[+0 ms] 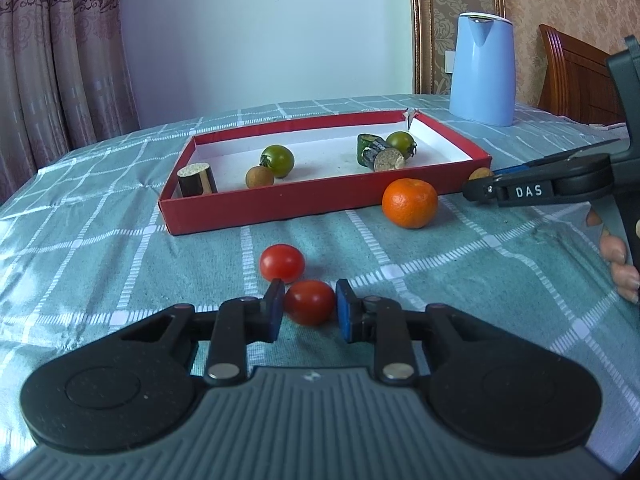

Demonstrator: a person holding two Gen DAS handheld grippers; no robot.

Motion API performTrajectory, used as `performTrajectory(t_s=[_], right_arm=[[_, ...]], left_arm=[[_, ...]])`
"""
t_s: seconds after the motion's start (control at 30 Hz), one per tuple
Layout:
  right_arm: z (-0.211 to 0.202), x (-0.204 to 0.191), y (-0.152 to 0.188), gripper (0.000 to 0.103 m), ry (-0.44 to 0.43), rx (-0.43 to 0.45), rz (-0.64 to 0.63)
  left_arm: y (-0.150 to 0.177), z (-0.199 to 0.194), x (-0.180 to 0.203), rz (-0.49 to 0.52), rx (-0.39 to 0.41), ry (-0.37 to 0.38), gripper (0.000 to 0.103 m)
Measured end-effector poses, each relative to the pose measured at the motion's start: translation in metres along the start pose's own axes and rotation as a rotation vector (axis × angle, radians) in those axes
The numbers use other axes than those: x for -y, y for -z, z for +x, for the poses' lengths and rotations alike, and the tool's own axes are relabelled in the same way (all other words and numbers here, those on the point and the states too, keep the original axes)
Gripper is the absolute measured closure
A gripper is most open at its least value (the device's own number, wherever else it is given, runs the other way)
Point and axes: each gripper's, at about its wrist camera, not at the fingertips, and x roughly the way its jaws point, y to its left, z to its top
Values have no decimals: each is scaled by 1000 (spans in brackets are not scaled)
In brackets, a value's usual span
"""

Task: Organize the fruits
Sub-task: 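Grasp a brown kiwi with the right tool while the left tool holds the cherry tomato, then carry the cherry tomato and kiwi into the red box and open both tools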

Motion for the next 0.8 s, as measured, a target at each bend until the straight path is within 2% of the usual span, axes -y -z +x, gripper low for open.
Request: performTrajectory(t_s=[0.3, 0.53, 0.8], right_arm=[[-9, 1, 1, 74, 14, 47, 4], [-17, -2, -1, 74, 48, 106, -8], [-12, -3, -24, 74, 72, 146, -23]], left_arm=[[1, -10, 1, 4, 13, -21, 79], [-19, -28, -3, 12, 76, -38, 79], [-57, 8, -7, 6, 79, -72, 79]])
